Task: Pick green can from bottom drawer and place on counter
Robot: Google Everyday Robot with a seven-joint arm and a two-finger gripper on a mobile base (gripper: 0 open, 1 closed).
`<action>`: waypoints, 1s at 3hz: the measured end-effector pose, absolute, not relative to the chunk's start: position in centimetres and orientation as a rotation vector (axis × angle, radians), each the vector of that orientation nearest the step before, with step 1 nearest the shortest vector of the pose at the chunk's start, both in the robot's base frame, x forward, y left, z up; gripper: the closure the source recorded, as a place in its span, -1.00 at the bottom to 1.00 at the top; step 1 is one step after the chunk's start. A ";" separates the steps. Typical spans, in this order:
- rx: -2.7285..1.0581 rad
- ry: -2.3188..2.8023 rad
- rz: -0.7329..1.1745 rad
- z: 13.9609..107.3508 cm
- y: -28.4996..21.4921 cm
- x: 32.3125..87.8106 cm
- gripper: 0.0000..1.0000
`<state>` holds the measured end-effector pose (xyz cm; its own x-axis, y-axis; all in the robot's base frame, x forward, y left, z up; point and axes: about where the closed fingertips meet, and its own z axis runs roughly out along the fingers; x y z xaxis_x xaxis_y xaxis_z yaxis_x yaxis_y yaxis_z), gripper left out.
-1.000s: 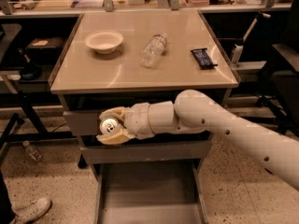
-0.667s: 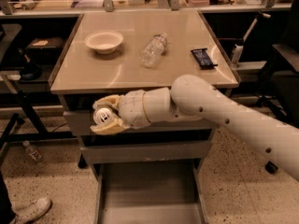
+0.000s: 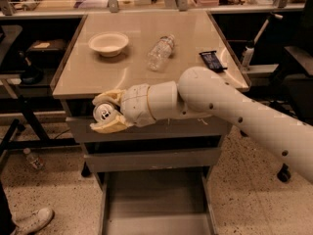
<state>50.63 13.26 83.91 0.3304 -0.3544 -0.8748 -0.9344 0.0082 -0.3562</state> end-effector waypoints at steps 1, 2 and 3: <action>-1.554 1.163 0.639 88.3 13.3 51.8 1.00; -1.563 1.154 0.618 91.0 13.1 54.1 1.00; -1.573 1.160 0.638 91.9 13.2 57.5 1.00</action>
Offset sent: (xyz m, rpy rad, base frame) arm 0.0676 -0.0076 0.1050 -0.0117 -0.1087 -0.0156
